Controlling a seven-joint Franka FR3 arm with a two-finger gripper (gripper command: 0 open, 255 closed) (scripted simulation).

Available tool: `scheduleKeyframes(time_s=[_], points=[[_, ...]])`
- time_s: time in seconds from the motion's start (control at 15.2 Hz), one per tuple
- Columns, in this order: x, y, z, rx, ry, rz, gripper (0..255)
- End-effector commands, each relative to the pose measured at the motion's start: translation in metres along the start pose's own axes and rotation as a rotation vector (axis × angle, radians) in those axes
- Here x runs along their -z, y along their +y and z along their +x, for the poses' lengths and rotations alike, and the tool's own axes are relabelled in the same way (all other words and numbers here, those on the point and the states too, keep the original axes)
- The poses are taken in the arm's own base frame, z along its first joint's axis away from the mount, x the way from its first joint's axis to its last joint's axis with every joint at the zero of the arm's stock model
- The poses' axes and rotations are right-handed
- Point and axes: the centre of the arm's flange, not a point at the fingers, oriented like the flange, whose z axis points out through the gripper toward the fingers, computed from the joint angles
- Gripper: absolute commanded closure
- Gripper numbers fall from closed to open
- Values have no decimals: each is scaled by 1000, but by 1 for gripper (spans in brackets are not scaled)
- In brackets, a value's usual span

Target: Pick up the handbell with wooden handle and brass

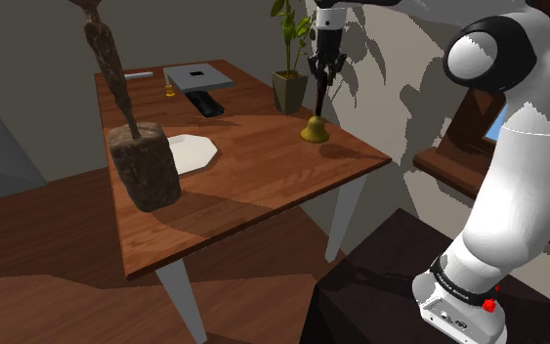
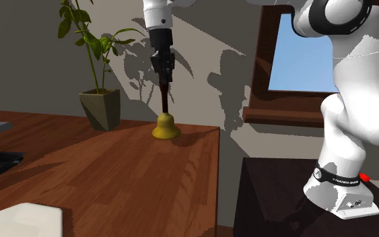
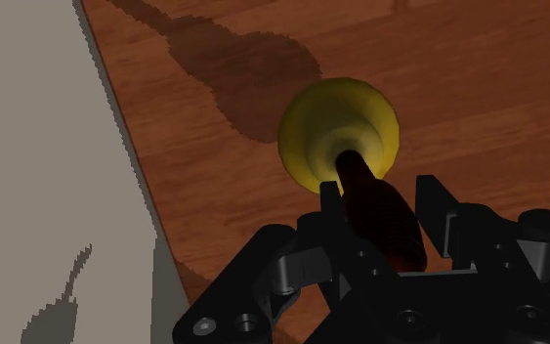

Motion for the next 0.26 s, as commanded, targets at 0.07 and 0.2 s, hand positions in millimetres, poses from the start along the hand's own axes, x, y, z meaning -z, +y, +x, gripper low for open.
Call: scheduleKeyframes(time_s=[0.07, 0.2], points=[[17, -1, -2, 0, 0, 0, 255], [18, -1, -2, 0, 0, 0, 255]])
